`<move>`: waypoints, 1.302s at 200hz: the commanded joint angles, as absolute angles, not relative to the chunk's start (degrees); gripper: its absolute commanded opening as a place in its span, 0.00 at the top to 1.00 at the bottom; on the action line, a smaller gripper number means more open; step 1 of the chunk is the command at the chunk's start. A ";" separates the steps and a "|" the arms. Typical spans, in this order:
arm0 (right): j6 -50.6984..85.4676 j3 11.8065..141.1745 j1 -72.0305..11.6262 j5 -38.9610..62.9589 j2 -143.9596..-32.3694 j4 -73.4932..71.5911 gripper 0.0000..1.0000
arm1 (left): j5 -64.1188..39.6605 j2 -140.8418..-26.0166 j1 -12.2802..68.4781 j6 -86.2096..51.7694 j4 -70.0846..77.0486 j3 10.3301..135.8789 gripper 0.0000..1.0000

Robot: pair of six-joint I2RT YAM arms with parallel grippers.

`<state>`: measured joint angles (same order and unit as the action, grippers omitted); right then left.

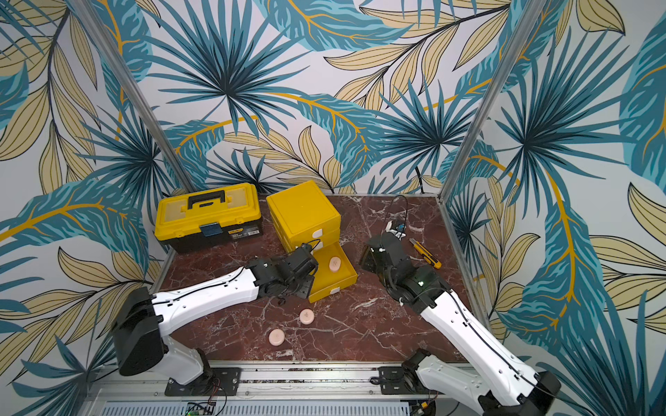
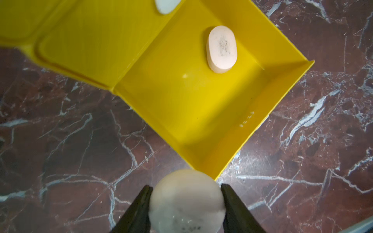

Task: Put the bluetooth earphones in the drawer according to color
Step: Pick up the Bluetooth earphone from the center of the board, then place the bluetooth earphone in the drawer.

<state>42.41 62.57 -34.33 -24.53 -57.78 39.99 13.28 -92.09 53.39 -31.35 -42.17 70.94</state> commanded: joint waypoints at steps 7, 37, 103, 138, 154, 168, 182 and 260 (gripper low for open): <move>42.98 61.17 -34.25 -26.61 -56.66 41.97 0.36 | 15.20 -97.03 53.57 -28.32 -38.89 77.12 0.63; 42.75 61.08 -34.10 -27.15 -55.82 42.60 0.36 | 16.35 -102.39 53.08 -27.60 -40.58 81.09 0.63; 42.58 60.30 -34.13 -27.15 -55.20 42.99 0.35 | 17.23 -110.68 49.85 -27.42 -44.18 85.91 0.64; 42.79 59.91 -34.11 -27.27 -55.19 42.99 0.35 | 17.15 -112.90 49.14 -27.07 -45.70 87.35 0.64; 42.72 59.90 -34.13 -27.38 -55.20 43.00 0.35 | 16.46 -113.65 48.87 -27.04 -45.62 87.36 0.63; 42.75 59.83 -34.15 -27.44 -55.11 43.00 0.35 | 15.87 -114.27 48.69 -26.94 -45.64 87.53 0.60; 42.72 59.88 -34.07 -27.51 -55.11 43.01 0.35 | 15.31 -114.87 48.60 -27.00 -45.66 87.63 0.58; 42.49 60.12 -34.06 -27.42 -54.93 43.12 0.34 | 14.22 -114.65 48.17 -27.27 -45.57 87.09 0.44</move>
